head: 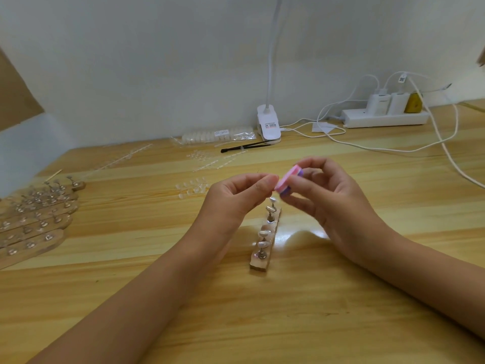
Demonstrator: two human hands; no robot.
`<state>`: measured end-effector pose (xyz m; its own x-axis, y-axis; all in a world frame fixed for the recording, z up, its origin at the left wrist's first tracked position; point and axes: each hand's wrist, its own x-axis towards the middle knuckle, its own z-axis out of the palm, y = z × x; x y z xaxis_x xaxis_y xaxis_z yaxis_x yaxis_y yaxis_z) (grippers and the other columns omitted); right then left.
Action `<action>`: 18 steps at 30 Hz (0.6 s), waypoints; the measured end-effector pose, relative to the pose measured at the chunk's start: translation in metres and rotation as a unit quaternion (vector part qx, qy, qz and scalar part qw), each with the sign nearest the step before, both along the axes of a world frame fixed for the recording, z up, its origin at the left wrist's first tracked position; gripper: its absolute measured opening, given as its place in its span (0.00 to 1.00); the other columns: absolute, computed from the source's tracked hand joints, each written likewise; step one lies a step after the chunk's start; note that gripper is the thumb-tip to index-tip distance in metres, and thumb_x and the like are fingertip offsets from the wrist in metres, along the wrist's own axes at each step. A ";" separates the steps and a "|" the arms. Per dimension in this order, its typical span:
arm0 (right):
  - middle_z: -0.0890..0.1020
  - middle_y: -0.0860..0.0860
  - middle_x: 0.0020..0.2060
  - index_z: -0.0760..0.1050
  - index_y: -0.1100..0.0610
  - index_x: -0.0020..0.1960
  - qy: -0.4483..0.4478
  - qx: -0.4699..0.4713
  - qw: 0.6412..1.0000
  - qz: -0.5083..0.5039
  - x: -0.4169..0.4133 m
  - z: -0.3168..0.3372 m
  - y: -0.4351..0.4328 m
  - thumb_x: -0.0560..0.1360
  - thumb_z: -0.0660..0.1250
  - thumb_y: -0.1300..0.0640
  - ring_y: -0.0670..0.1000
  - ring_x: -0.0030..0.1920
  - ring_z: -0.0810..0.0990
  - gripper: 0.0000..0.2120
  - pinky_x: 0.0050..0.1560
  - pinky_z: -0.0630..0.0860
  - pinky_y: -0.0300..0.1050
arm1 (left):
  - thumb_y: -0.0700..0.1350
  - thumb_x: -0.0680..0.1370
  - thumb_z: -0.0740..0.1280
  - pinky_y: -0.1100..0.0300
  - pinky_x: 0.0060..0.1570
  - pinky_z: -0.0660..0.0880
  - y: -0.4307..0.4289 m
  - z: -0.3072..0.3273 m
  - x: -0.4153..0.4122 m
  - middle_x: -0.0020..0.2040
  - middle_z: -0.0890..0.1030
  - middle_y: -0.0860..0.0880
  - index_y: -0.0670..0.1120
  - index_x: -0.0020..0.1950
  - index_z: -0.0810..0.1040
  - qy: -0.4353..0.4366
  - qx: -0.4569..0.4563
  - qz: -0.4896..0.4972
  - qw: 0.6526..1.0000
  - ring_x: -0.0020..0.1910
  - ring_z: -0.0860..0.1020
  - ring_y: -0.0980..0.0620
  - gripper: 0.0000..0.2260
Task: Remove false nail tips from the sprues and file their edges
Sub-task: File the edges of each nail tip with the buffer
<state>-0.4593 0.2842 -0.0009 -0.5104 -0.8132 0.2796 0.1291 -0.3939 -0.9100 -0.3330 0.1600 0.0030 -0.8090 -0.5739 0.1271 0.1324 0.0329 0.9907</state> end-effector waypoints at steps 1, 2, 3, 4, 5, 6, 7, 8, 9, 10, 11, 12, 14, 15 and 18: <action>0.83 0.52 0.42 0.73 0.58 0.55 -0.025 -0.011 0.999 -0.021 -0.003 0.002 0.001 0.67 0.73 0.57 0.53 0.48 0.85 0.18 0.49 0.80 0.42 | 0.55 0.67 0.74 0.60 0.59 0.76 0.000 0.000 0.000 0.48 0.86 0.50 0.48 0.51 0.87 -0.004 -0.001 0.004 1.000 0.51 0.82 0.56 0.17; 0.83 0.51 0.41 0.73 0.58 0.55 -0.032 -0.015 0.999 -0.035 -0.005 0.003 0.002 0.67 0.72 0.57 0.52 0.47 0.85 0.18 0.49 0.80 0.41 | 0.56 0.66 0.74 0.61 0.57 0.76 0.000 0.000 0.000 0.46 0.86 0.51 0.49 0.50 0.87 -0.007 0.000 0.007 1.000 0.49 0.82 0.57 0.17; 0.83 0.51 0.40 0.73 0.58 0.54 -0.022 -0.013 0.999 -0.036 -0.006 0.004 0.003 0.66 0.72 0.57 0.51 0.47 0.85 0.18 0.49 0.80 0.41 | 0.56 0.65 0.74 0.61 0.56 0.76 0.000 -0.001 -0.001 0.46 0.86 0.52 0.49 0.49 0.87 -0.006 0.005 0.008 1.000 0.49 0.82 0.58 0.17; 0.83 0.51 0.40 0.73 0.58 0.54 -0.002 -0.006 1.000 -0.025 -0.006 0.004 0.003 0.66 0.73 0.56 0.52 0.47 0.85 0.18 0.48 0.80 0.41 | 0.56 0.65 0.74 0.61 0.55 0.76 0.000 -0.002 -0.001 0.46 0.86 0.51 0.49 0.49 0.87 -0.003 0.011 0.007 1.000 0.49 0.82 0.57 0.17; 0.83 0.51 0.40 0.73 0.57 0.54 0.023 0.003 1.000 -0.006 -0.005 0.003 0.004 0.66 0.73 0.56 0.52 0.46 0.85 0.18 0.48 0.81 0.42 | 0.56 0.66 0.74 0.61 0.56 0.75 0.000 -0.003 -0.001 0.47 0.86 0.49 0.48 0.49 0.87 -0.001 0.016 0.004 1.000 0.49 0.83 0.56 0.17; 0.83 0.52 0.41 0.73 0.57 0.53 0.048 0.012 0.999 0.018 -0.003 0.002 0.004 0.67 0.73 0.56 0.53 0.46 0.85 0.17 0.48 0.81 0.43 | 0.55 0.67 0.74 0.60 0.56 0.76 -0.001 -0.003 -0.001 0.49 0.86 0.48 0.47 0.50 0.87 0.001 0.018 -0.003 1.000 0.51 0.83 0.54 0.17; 0.84 0.53 0.42 0.73 0.58 0.53 0.068 0.017 0.997 0.038 0.000 0.001 0.003 0.68 0.73 0.57 0.54 0.46 0.85 0.16 0.48 0.81 0.44 | 0.54 0.68 0.73 0.60 0.56 0.77 0.000 -0.003 -0.001 0.50 0.86 0.46 0.46 0.51 0.87 0.004 0.016 -0.013 1.000 0.52 0.83 0.53 0.17; 0.84 0.53 0.43 0.73 0.58 0.53 0.078 0.017 0.996 0.047 0.003 0.000 0.002 0.69 0.73 0.58 0.54 0.46 0.85 0.15 0.48 0.81 0.44 | 0.53 0.70 0.73 0.62 0.55 0.77 0.000 -0.002 0.000 0.50 0.86 0.46 0.45 0.52 0.86 0.005 0.013 -0.021 1.000 0.52 0.83 0.53 0.16; 0.84 0.53 0.43 0.73 0.58 0.53 0.072 0.011 0.996 0.045 0.004 -0.001 0.001 0.69 0.73 0.59 0.54 0.46 0.85 0.15 0.48 0.81 0.44 | 0.53 0.70 0.72 0.62 0.55 0.78 0.000 -0.002 0.000 0.51 0.86 0.46 0.45 0.52 0.86 0.004 0.009 -0.024 1.000 0.52 0.84 0.53 0.16; 0.84 0.52 0.43 0.73 0.57 0.53 0.052 0.003 0.998 0.034 0.004 -0.001 0.001 0.69 0.73 0.58 0.53 0.46 0.85 0.15 0.48 0.81 0.43 | 0.54 0.70 0.73 0.63 0.55 0.78 0.000 -0.001 0.000 0.51 0.86 0.46 0.46 0.52 0.86 0.003 0.006 -0.020 1.000 0.52 0.83 0.53 0.16; 0.84 0.52 0.42 0.74 0.57 0.53 0.027 -0.005 0.999 0.019 0.003 -0.001 0.000 0.68 0.73 0.57 0.53 0.47 0.85 0.15 0.48 0.81 0.43 | 0.55 0.68 0.73 0.64 0.54 0.77 0.000 0.000 0.000 0.50 0.86 0.47 0.47 0.51 0.87 0.001 0.004 -0.012 1.000 0.51 0.83 0.54 0.16; 0.83 0.51 0.42 0.74 0.57 0.53 0.005 -0.013 1.000 0.002 0.001 0.000 -0.001 0.68 0.73 0.56 0.53 0.47 0.85 0.17 0.49 0.81 0.42 | 0.56 0.66 0.74 0.64 0.54 0.77 -0.001 0.001 0.000 0.49 0.86 0.48 0.48 0.50 0.87 0.000 0.003 -0.002 1.000 0.50 0.83 0.55 0.17; 0.83 0.48 0.40 0.73 0.58 0.54 -0.014 -0.026 0.999 -0.029 -0.004 0.002 0.000 0.67 0.73 0.55 0.51 0.48 0.85 0.18 0.50 0.80 0.41 | 0.57 0.64 0.75 0.65 0.52 0.77 -0.003 0.002 0.000 0.46 0.86 0.50 0.50 0.47 0.87 -0.002 0.003 0.013 1.000 0.48 0.83 0.57 0.17; 0.83 0.47 0.39 0.73 0.57 0.54 -0.005 -0.027 0.999 -0.033 -0.006 0.002 0.001 0.67 0.73 0.56 0.50 0.47 0.85 0.18 0.51 0.80 0.41 | 0.58 0.63 0.75 0.65 0.52 0.77 -0.004 0.002 0.000 0.45 0.86 0.51 0.50 0.46 0.87 -0.001 0.006 0.018 1.000 0.48 0.83 0.57 0.17; 0.83 0.50 0.40 0.75 0.56 0.53 0.058 0.006 0.998 0.022 -0.005 -0.001 0.002 0.69 0.75 0.57 0.52 0.45 0.84 0.15 0.49 0.81 0.43 | 0.58 0.63 0.74 0.64 0.53 0.78 -0.004 0.002 0.000 0.44 0.86 0.50 0.49 0.47 0.87 0.007 0.013 0.024 1.000 0.47 0.83 0.56 0.18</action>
